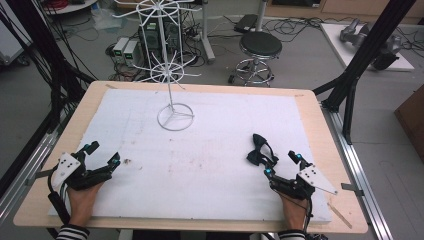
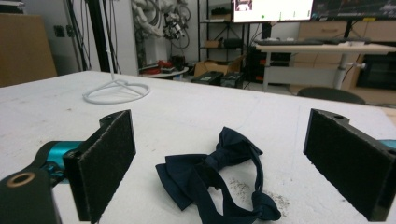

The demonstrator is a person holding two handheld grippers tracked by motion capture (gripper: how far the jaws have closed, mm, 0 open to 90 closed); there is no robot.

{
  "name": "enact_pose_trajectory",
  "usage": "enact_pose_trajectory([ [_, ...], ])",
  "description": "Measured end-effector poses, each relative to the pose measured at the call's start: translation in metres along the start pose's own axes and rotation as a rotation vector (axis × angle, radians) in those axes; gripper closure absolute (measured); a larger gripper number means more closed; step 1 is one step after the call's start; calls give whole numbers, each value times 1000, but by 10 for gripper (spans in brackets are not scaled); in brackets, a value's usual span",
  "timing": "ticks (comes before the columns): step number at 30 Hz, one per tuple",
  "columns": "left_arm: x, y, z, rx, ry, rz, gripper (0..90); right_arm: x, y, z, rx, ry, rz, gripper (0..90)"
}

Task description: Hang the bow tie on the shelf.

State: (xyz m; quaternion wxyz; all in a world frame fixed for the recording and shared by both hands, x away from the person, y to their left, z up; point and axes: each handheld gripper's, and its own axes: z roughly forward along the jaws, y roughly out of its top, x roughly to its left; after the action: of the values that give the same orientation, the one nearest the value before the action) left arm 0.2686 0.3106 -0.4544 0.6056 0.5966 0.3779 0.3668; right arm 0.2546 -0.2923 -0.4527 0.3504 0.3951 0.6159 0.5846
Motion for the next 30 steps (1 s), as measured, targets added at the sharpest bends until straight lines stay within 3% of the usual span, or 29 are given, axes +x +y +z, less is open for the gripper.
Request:
enact_pose_trajectory([
  [14, 0, 0, 0, -1, 3, -1, 135, -8, 28, 12, 91, 15, -20, 81],
  [24, 0, 0, -1, -2, 3, 1, 138, -16, 47, 25, 215, 31, -58, 82],
  [27, 0, 0, 0, -2, 5, 0, 138, -19, 53, 30, 257, 33, -102, 130],
  [30, 0, 0, 0, -2, 6, 2, 138, -24, 57, 35, 282, 51, -102, 151],
])
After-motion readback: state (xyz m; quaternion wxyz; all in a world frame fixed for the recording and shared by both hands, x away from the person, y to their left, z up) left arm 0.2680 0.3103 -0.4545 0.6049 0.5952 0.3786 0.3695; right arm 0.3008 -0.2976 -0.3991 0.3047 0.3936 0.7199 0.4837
